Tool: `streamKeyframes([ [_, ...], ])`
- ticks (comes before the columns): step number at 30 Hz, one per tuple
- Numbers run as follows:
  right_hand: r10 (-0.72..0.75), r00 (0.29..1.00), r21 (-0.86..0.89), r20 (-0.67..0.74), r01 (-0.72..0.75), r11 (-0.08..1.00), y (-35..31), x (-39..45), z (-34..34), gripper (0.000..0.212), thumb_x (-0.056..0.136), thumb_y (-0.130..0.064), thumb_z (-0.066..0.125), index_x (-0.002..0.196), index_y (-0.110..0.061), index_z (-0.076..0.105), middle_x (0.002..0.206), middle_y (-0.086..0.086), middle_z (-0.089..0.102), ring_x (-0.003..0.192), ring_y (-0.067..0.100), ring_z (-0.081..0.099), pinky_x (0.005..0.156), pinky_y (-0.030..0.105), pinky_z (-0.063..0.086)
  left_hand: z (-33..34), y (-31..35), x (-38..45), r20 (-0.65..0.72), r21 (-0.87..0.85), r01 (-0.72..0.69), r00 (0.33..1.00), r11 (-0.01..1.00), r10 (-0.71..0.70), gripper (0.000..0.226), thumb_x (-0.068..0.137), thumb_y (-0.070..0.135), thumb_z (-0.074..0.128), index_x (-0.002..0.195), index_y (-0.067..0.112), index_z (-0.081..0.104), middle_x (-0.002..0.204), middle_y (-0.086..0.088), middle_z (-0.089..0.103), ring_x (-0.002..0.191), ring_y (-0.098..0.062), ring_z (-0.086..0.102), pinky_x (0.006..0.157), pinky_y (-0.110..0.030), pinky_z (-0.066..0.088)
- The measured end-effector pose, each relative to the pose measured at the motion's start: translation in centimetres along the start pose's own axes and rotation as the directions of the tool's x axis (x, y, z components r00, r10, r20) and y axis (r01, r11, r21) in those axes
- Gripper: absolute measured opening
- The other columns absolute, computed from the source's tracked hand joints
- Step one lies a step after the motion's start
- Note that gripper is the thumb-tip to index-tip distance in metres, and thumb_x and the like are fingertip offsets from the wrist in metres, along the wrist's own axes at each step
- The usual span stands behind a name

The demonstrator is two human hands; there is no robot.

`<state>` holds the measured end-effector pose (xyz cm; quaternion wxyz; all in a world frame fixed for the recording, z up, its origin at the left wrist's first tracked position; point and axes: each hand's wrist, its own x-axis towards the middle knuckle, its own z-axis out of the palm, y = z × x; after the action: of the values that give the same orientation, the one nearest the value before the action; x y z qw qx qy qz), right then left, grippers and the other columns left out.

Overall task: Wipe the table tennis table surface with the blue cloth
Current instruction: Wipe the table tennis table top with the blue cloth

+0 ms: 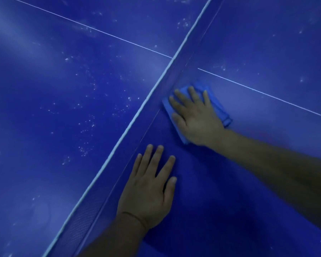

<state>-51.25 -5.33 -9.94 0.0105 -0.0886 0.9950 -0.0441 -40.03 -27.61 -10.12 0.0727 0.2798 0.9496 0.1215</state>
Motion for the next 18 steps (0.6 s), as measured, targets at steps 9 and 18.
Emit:
streamKeyframes([
  [9,0.349,0.937,0.072,-0.008,-0.347,0.935,-2.7,7.6,-0.1,0.060,0.105,-0.040,0.018,0.158,-0.013,0.014,0.166,0.006,0.010,0.152,0.031,0.003,0.120,0.059,0.001,0.3,-0.2,0.2,0.006,-0.005,-0.006,1.000,1.000,0.006,0.053,0.107,0.049,0.016,0.154,0.029,0.030,0.165,0.002,0.016,0.155,-0.018,-0.001,0.122,-0.038,-0.002],
  [18,0.893,0.447,0.085,-0.055,-0.889,0.450,13.0,-4.5,-1.6,0.057,0.105,-0.038,0.021,0.157,-0.016,0.019,0.166,0.005,0.013,0.151,0.038,0.006,0.118,0.063,0.004,0.3,-0.1,0.2,0.003,-0.032,-0.018,1.000,0.999,0.018,0.053,0.106,0.048,0.018,0.152,0.026,0.031,0.164,-0.001,0.021,0.155,-0.021,0.004,0.122,-0.040,0.002],
])
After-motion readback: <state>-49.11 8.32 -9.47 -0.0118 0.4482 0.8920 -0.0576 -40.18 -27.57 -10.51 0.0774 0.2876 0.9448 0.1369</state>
